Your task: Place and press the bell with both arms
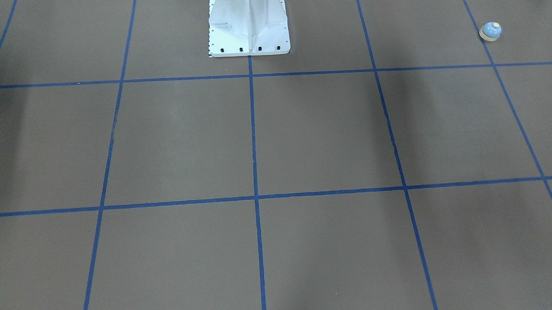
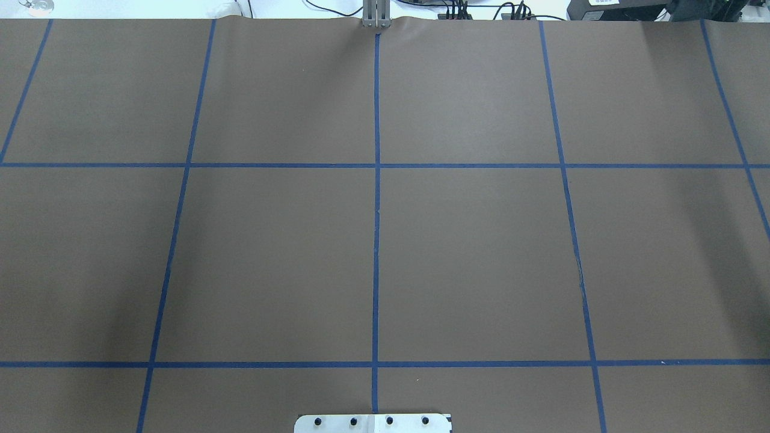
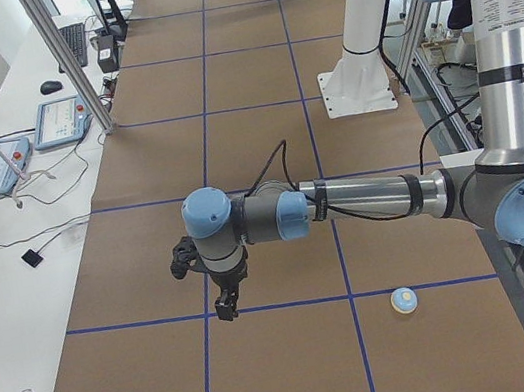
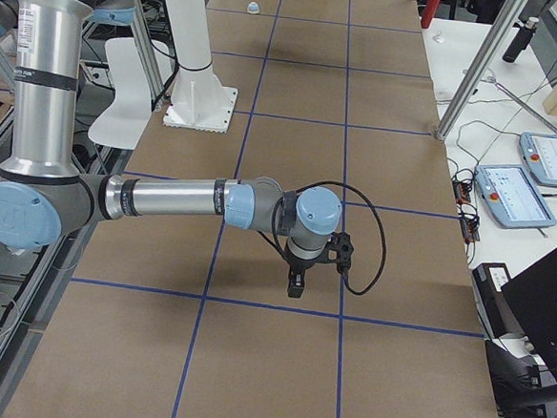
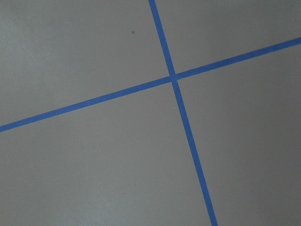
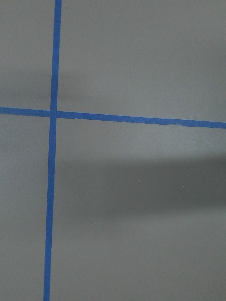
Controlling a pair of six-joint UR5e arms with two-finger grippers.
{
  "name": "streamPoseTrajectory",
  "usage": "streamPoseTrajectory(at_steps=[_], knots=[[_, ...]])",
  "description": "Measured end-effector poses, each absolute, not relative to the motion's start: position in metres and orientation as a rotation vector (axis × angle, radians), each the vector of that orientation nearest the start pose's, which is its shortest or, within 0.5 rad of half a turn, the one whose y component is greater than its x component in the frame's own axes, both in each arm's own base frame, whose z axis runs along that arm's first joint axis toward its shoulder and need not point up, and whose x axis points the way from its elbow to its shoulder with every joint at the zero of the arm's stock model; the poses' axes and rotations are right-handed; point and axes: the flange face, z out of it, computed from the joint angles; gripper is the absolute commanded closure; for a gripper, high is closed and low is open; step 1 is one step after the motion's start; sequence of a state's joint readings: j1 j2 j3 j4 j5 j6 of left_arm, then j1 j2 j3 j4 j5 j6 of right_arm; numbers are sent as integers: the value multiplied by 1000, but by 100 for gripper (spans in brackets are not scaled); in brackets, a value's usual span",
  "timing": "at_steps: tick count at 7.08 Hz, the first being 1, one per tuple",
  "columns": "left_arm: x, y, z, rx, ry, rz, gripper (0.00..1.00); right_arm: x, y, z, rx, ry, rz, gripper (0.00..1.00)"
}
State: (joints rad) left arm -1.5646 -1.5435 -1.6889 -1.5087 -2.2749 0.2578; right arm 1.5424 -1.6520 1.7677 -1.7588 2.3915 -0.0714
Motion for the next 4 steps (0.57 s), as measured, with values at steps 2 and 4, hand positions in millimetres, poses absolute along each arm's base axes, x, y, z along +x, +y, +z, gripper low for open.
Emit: streamPoseTrajectory(at_steps=[2, 4], knots=[[-66, -481, 625, 117, 697, 262, 0, 47, -451, 616, -52, -823, -65, 0], [-65, -479, 619, 129, 701, 270, 0, 48, -452, 616, -51, -823, -63, 0]])
